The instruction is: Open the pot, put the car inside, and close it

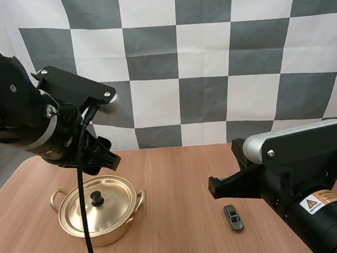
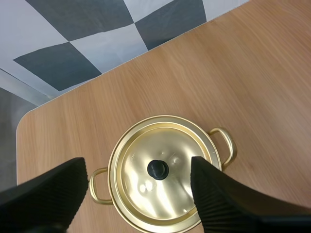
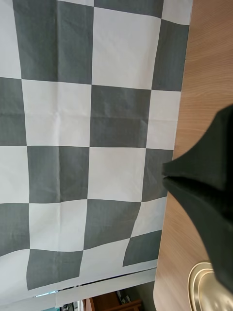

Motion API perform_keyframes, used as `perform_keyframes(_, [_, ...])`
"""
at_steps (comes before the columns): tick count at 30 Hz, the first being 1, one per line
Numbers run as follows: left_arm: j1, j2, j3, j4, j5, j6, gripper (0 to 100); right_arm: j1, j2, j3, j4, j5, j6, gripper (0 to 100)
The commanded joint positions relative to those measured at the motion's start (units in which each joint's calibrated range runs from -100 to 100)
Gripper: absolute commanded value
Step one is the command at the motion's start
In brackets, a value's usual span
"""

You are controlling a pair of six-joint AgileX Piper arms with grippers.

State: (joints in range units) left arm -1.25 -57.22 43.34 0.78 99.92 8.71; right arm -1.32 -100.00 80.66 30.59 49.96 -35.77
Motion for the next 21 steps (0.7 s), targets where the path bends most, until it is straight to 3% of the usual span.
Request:
perform_keyframes(1, [-0.03,0.0,0.0,0.0,0.1,-1.9,100,0.0,0.0,-0.1,0.0,0.0,-0.1,0])
perform_keyframes(6, [-0.03,0.0,0.0,0.8,0.1,-9.6,100,0.0,0.0,-0.1,0.0,0.0,-0.1,0])
perform_keyframes(12, [-0.03,0.0,0.9,2.4,0.1,-12.3,100,0.0,0.0,-0.1,0.0,0.0,-0.1,0])
perform_keyframes(21, [-0.03,3.8,15.1,0.3,0.1,-12.4,100,0.0,0.0,-0.1,0.0,0.0,-0.1,0])
